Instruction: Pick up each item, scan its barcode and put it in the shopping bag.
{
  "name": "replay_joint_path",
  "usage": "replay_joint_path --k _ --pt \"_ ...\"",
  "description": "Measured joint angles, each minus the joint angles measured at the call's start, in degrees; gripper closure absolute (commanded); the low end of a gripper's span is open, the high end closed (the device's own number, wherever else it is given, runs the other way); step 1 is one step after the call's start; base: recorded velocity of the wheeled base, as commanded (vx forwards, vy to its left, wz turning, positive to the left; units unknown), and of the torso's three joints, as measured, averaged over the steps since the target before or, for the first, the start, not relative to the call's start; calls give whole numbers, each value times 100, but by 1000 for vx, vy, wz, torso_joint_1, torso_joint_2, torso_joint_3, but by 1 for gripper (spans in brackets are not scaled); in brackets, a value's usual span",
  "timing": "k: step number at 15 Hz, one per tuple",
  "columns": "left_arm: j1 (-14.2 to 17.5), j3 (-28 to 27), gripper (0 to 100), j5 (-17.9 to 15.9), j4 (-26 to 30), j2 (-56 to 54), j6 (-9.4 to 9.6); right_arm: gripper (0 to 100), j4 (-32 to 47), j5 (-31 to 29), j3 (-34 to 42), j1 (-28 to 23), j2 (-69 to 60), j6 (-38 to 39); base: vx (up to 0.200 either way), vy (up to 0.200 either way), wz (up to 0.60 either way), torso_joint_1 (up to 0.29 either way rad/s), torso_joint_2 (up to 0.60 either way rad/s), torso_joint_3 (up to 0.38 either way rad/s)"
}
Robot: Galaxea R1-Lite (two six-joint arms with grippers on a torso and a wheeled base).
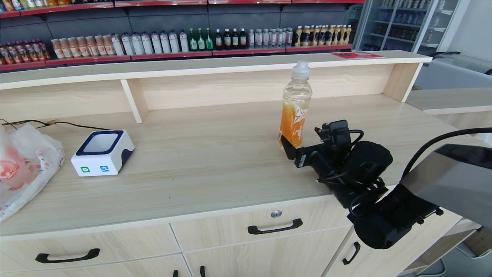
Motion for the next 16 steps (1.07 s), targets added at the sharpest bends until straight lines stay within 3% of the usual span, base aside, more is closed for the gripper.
replay_joint_path --k 16 --pt "-6 0 0 0 -2 0 -21 0 4 90 -143 -282 265 185 0 0 0 0 0 0"
